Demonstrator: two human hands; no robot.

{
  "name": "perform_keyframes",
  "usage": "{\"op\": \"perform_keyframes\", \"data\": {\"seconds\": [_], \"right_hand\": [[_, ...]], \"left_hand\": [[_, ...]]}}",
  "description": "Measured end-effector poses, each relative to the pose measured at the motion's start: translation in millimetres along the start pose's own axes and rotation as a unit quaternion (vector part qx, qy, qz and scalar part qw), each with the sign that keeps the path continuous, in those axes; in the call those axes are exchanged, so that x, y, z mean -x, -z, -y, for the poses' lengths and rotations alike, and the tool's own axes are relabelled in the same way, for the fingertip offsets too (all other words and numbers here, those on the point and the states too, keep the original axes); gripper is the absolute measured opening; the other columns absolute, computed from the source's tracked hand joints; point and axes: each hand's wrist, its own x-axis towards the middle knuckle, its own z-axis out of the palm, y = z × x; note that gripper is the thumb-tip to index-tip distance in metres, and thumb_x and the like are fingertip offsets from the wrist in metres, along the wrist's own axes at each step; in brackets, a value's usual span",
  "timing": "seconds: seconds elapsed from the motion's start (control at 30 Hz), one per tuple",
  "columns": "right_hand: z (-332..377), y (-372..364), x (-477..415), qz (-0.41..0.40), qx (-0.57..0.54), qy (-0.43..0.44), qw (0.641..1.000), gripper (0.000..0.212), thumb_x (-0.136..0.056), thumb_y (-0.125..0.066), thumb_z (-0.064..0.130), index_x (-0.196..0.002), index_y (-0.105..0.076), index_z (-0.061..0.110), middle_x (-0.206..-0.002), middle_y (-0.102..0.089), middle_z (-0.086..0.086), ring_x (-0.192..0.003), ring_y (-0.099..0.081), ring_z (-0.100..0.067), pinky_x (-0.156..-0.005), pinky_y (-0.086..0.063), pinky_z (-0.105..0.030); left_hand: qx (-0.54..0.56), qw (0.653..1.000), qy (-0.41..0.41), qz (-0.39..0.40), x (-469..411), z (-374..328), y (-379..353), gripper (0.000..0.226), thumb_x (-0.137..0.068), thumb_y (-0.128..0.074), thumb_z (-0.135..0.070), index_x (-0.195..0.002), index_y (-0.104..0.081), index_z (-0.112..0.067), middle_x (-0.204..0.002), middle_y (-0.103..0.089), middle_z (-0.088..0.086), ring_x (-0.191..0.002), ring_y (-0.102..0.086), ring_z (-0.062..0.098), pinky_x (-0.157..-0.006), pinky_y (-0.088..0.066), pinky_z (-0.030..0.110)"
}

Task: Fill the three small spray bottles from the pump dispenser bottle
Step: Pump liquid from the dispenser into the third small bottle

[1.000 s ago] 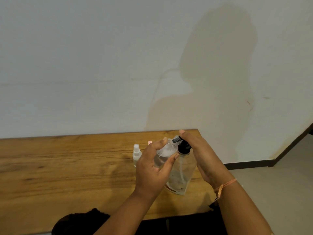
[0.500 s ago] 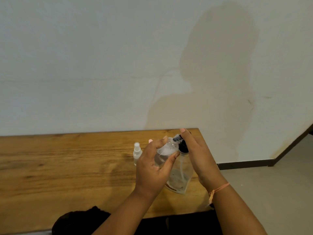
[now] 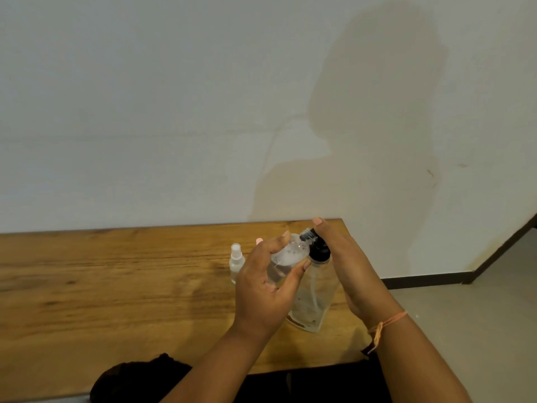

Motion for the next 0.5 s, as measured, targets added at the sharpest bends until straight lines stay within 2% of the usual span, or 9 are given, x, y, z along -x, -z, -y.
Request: {"op": "perform_keyframes", "data": {"seconds": [0.1, 0.2, 0.23, 0.3, 0.37, 0.4, 0.5], "right_hand": [[-1.6, 1.0, -1.5, 0.005, 0.010, -0.010, 1.000, 0.032, -0.092, -0.045, 0.042, -0.077, -0.068, 0.024, -0.083, -0.068, 0.006, -0.081, -0.060, -0.005, -0.067, -0.041, -0.017], [-1.4, -1.8, 0.7, -0.009, 0.007, 0.001, 1.000, 0.033, -0.093, -0.044, 0.042, -0.074, -0.066, 0.027, -0.078, -0.066, 0.011, -0.076, -0.059, -0.002, -0.063, -0.041, -0.014], [-1.8, -2.2, 1.3, -0.011, -0.002, 0.007, 1.000, 0.034, -0.093, -0.044, 0.043, -0.073, -0.066, 0.027, -0.071, -0.067, 0.013, -0.071, -0.061, 0.000, -0.060, -0.043, -0.011], [-2.0, -3.4, 2.5, -0.008, -0.009, 0.018, 1.000, 0.035, -0.089, -0.043, 0.049, -0.073, -0.067, 0.028, -0.066, -0.069, 0.018, -0.067, -0.062, 0.007, -0.057, -0.045, -0.007], [-3.4, -4.7, 1.6, -0.006, 0.000, 0.026, 1.000, 0.042, -0.081, -0.041, 0.059, -0.075, -0.070, 0.029, -0.077, -0.071, 0.014, -0.078, -0.065, 0.002, -0.065, -0.044, -0.012], [-4.6, -4.8, 0.5, -0.009, 0.004, 0.027, 1.000, 0.045, -0.077, -0.040, 0.063, -0.076, -0.070, 0.030, -0.084, -0.071, 0.011, -0.084, -0.064, -0.001, -0.069, -0.043, -0.016], [-4.5, -3.1, -0.2, -0.007, 0.010, 0.021, 1.000, 0.042, -0.078, -0.040, 0.062, -0.080, -0.069, 0.032, -0.086, -0.068, 0.015, -0.085, -0.061, 0.002, -0.066, -0.041, -0.013]], "left_hand": [[-0.002, 1.000, 0.002, 0.002, 4.5, -0.4, 0.5, 0.044, -0.076, -0.069, -0.035, -0.113, -0.052, -0.052, -0.111, -0.060, -0.031, -0.103, -0.061, -0.003, -0.095, -0.044, 0.060], [-0.013, 1.000, -0.006, -0.005, 3.1, -0.7, 1.3, 0.045, -0.076, -0.069, -0.036, -0.113, -0.051, -0.052, -0.111, -0.059, -0.032, -0.104, -0.060, -0.003, -0.095, -0.044, 0.060], [-0.014, 1.000, -0.007, -0.006, 2.0, -1.0, 1.2, 0.044, -0.076, -0.069, -0.037, -0.113, -0.052, -0.052, -0.111, -0.060, -0.030, -0.104, -0.061, -0.002, -0.095, -0.047, 0.056], [-0.012, 1.000, -0.012, -0.004, -0.3, -1.3, 2.2, 0.042, -0.076, -0.069, -0.038, -0.113, -0.053, -0.047, -0.110, -0.061, -0.026, -0.102, -0.062, 0.000, -0.091, -0.052, 0.039], [-0.018, 1.000, -0.024, -0.005, -2.1, -0.4, 3.4, 0.043, -0.076, -0.069, -0.036, -0.115, -0.053, -0.039, -0.109, -0.059, -0.028, -0.101, -0.060, -0.002, -0.085, -0.051, 0.018], [-0.020, 0.999, -0.027, -0.007, -2.9, -0.3, 3.6, 0.044, -0.076, -0.069, -0.035, -0.117, -0.052, -0.036, -0.109, -0.059, -0.029, -0.102, -0.060, -0.002, -0.083, -0.048, 0.013], [-0.013, 1.000, -0.024, -0.006, -3.2, 0.5, 2.9, 0.043, -0.076, -0.069, -0.035, -0.116, -0.053, -0.036, -0.109, -0.059, -0.027, -0.101, -0.061, 0.000, -0.086, -0.050, 0.018]]}}
